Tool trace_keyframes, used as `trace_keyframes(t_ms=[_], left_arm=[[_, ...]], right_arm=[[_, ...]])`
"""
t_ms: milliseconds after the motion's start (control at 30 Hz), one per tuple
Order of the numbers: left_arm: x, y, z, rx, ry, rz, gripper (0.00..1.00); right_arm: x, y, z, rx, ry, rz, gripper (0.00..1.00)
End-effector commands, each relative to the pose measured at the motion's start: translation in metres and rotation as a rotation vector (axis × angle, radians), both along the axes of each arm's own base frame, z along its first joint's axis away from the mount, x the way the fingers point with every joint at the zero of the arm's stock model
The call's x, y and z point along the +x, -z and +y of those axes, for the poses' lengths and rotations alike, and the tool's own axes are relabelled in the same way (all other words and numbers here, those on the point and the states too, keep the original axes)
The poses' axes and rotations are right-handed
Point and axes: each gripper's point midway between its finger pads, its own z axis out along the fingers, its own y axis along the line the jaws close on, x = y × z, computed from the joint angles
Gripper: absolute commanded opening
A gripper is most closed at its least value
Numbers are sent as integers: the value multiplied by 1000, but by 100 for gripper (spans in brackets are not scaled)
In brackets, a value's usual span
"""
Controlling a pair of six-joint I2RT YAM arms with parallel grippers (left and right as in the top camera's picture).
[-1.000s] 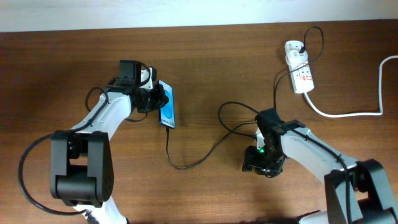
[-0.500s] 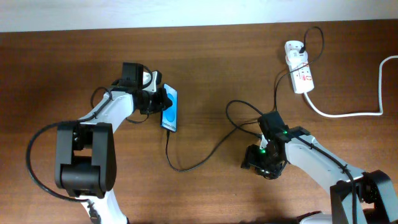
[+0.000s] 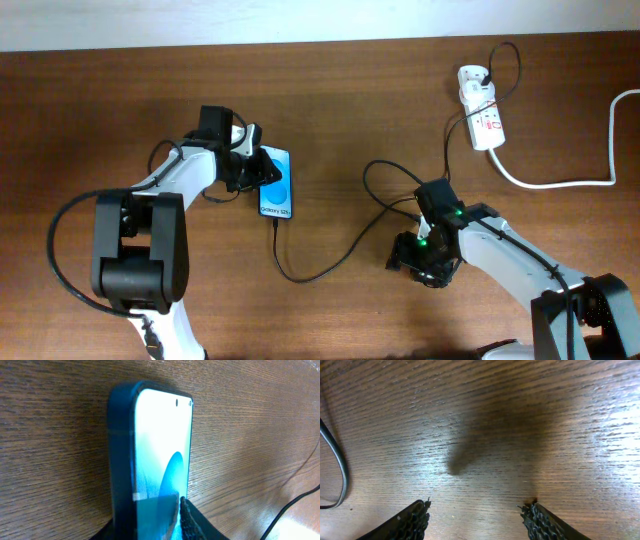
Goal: Plug charger to phone and switch on socket
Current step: 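Lower the phone flat onto the table with the left gripper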
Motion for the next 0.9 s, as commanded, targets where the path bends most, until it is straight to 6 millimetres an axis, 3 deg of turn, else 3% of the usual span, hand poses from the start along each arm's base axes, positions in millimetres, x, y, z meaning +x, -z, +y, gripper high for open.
trace_keyframes(t_ms=[0, 333, 500, 867], left_arm=[[1, 2, -1, -6, -1, 9, 36], [-5, 12, 14, 91, -28, 43, 65], [-8, 14, 18, 110, -33, 55, 71], [-16, 23, 35, 215, -55, 96, 70]], right_arm=[[-23, 30, -12, -57, -23, 73, 66], [-23, 30, -12, -57, -23, 74, 66], [-23, 30, -12, -57, -23, 73, 67], [-23, 30, -12, -57, -23, 73, 67]])
